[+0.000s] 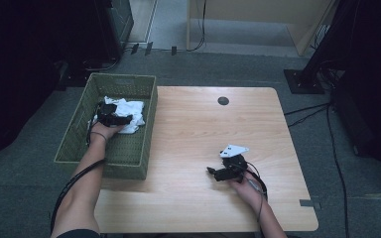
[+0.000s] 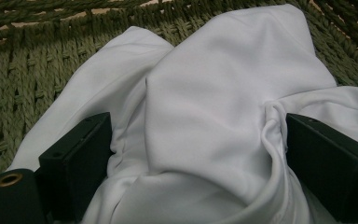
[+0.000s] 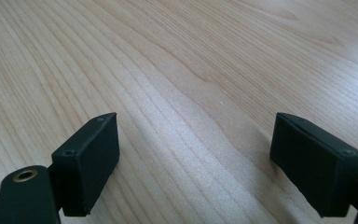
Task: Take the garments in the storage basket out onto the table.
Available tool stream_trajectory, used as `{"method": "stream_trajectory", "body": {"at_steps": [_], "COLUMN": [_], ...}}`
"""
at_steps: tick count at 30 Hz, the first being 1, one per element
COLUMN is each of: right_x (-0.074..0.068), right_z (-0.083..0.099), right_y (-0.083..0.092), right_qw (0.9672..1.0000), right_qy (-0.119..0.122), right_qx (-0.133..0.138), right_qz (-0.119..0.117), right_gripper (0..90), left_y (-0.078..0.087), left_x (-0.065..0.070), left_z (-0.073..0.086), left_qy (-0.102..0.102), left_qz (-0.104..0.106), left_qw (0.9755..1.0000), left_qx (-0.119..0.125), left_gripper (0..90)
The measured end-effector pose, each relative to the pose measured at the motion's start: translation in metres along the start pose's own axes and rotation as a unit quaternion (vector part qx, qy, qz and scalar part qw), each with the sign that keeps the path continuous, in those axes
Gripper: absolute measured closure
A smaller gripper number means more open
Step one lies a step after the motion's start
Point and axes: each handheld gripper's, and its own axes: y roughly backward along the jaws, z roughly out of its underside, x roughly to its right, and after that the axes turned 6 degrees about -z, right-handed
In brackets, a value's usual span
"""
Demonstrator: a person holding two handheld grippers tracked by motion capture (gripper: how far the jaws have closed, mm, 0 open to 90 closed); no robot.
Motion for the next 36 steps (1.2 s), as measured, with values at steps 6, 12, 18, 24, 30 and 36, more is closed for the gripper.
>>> {"method": "stream_trajectory", "body": {"at_steps": [6, 12, 18, 24, 30, 36], "right_x": [0.0, 0.0, 0.0, 0.0, 0.0, 0.0], "right_z": [0.0, 0.0, 0.0, 0.0, 0.0, 0.0], "right_y": [0.0, 0.0, 0.0, 0.0, 0.0, 0.0], "right_qw": [1.0, 1.0, 1.0, 1.0, 1.0, 1.0], "right_qy": [0.0, 0.001, 0.002, 0.001, 0.001, -0.001], "right_qx": [0.0, 0.0, 0.0, 0.0, 0.0, 0.0], "right_qz": [0.0, 0.0, 0.0, 0.0, 0.0, 0.001], "right_gripper": [16.0, 16.0, 16.0, 16.1, 16.1, 16.2], "left_y": [0.001, 0.005, 0.008, 0.011, 0.016, 0.022], "left_x": [0.002, 0.002, 0.0, 0.005, 0.004, 0.004], "left_z": [0.001, 0.001, -0.004, -0.01, -0.017, -0.023], "left_qy": [0.008, 0.031, 0.05, 0.042, 0.069, 0.087], "left_qz": [-0.002, -0.008, -0.024, -0.025, -0.019, -0.013], "left_qw": [1.0, 0.9995, 0.9984, 0.9984, 0.9966, 0.9944], "left_qx": [0.003, 0.001, -0.012, -0.027, -0.039, -0.057], "left_gripper": [13.2, 30.5, 50.0, 67.2, 70.6, 71.7]}}
